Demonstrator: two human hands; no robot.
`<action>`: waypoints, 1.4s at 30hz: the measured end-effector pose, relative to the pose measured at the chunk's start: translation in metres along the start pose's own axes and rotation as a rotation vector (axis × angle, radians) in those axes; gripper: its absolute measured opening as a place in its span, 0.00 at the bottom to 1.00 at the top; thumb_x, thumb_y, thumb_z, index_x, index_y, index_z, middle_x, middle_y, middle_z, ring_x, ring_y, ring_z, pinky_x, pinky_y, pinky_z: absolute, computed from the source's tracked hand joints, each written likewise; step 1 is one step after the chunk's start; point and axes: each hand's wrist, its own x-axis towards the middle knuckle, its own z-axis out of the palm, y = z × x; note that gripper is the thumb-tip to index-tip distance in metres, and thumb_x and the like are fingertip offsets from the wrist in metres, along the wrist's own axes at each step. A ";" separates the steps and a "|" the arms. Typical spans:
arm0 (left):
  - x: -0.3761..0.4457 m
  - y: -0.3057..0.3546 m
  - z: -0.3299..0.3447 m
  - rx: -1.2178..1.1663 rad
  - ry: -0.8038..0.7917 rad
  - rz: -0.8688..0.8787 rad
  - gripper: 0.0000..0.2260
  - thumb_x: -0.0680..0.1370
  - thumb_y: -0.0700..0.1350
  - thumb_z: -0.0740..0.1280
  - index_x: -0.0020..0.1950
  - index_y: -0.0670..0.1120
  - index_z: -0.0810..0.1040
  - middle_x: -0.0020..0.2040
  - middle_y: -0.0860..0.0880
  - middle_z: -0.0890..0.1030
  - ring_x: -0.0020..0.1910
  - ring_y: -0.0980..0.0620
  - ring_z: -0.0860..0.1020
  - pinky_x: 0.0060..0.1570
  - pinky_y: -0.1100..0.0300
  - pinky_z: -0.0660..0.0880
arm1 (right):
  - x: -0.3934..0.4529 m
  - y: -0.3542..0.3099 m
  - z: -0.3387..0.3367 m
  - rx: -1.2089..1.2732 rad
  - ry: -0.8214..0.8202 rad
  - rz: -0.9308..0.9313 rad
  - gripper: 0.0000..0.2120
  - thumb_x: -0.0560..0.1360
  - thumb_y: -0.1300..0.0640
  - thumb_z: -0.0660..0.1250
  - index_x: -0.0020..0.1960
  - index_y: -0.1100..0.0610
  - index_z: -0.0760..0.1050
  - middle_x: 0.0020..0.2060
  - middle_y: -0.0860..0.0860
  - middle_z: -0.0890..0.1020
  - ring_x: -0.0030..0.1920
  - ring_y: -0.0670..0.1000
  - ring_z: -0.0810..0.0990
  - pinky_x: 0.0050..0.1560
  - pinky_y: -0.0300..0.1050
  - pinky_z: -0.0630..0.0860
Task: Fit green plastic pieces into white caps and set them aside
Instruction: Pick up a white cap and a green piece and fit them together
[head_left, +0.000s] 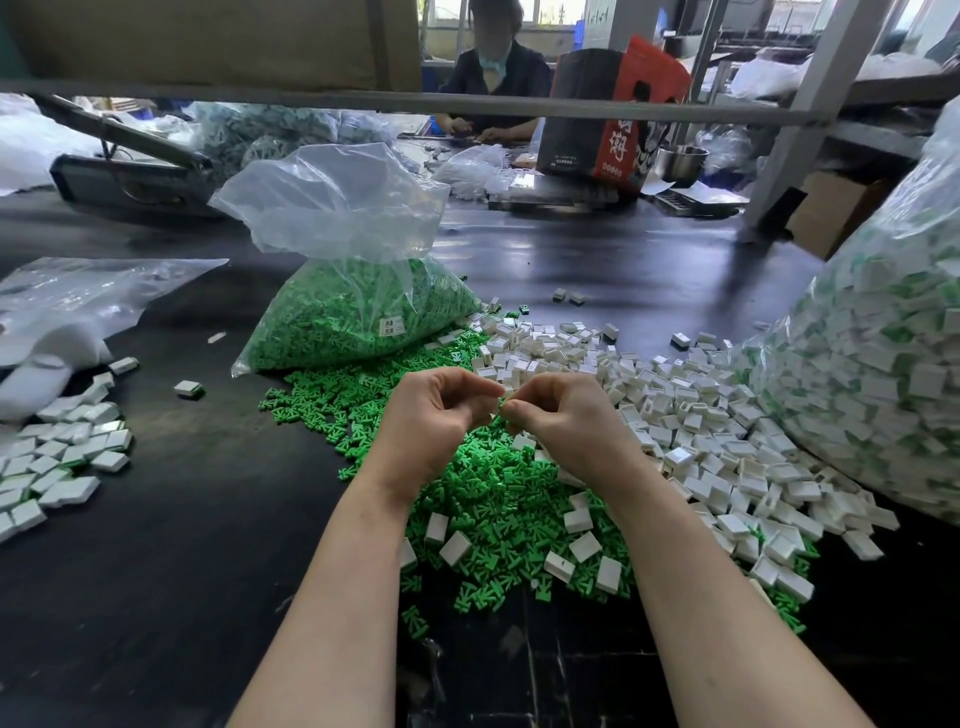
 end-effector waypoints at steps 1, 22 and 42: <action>0.000 -0.001 0.000 -0.003 0.004 -0.001 0.09 0.75 0.32 0.70 0.44 0.46 0.84 0.36 0.55 0.85 0.37 0.61 0.83 0.39 0.71 0.76 | 0.000 0.000 0.000 0.001 0.005 0.000 0.03 0.76 0.60 0.71 0.44 0.58 0.82 0.36 0.51 0.85 0.39 0.52 0.84 0.43 0.42 0.80; 0.009 -0.013 -0.001 -0.159 0.288 -0.199 0.06 0.72 0.35 0.74 0.43 0.46 0.83 0.42 0.46 0.85 0.42 0.52 0.83 0.44 0.63 0.80 | 0.002 -0.005 0.013 -0.549 -0.073 -0.081 0.09 0.73 0.45 0.73 0.51 0.46 0.83 0.50 0.45 0.84 0.56 0.47 0.76 0.70 0.51 0.68; 0.010 -0.008 -0.001 -0.483 0.233 -0.223 0.09 0.68 0.39 0.76 0.46 0.42 0.82 0.39 0.47 0.86 0.39 0.53 0.84 0.38 0.65 0.79 | 0.001 -0.008 0.009 0.450 0.174 0.079 0.08 0.72 0.64 0.74 0.49 0.53 0.82 0.42 0.52 0.85 0.37 0.41 0.82 0.35 0.30 0.74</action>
